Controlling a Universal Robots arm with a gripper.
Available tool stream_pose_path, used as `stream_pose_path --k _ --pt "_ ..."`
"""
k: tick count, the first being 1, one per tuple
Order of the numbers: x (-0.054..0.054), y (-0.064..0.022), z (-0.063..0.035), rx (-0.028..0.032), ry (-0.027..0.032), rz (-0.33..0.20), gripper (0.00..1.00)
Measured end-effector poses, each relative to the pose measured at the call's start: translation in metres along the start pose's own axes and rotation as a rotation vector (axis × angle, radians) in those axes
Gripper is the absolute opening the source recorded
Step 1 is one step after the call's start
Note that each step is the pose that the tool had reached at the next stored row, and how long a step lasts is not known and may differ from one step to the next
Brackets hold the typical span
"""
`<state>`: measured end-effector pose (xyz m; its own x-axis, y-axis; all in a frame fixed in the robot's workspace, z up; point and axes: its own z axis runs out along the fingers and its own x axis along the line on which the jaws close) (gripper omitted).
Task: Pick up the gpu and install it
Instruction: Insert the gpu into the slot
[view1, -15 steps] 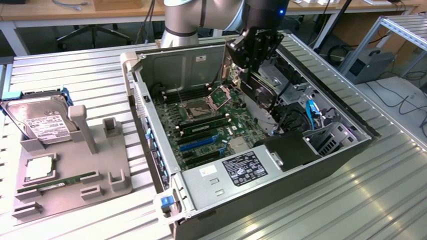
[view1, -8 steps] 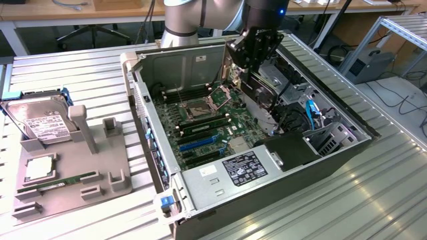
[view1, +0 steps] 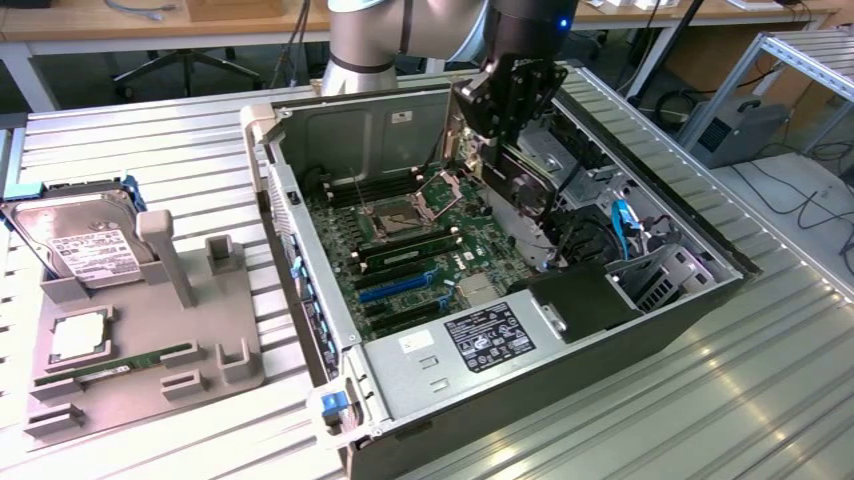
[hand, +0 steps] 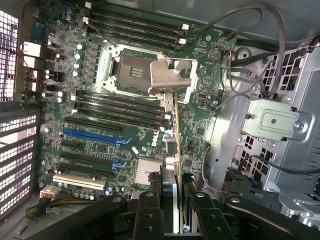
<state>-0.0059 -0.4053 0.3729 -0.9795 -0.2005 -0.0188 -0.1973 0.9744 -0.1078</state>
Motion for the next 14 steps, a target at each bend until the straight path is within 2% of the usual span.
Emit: stream_pose_path --k 14 --pt "0.0 0.0 0.0001 0.0056 -0.0002 -0.012 0.27"
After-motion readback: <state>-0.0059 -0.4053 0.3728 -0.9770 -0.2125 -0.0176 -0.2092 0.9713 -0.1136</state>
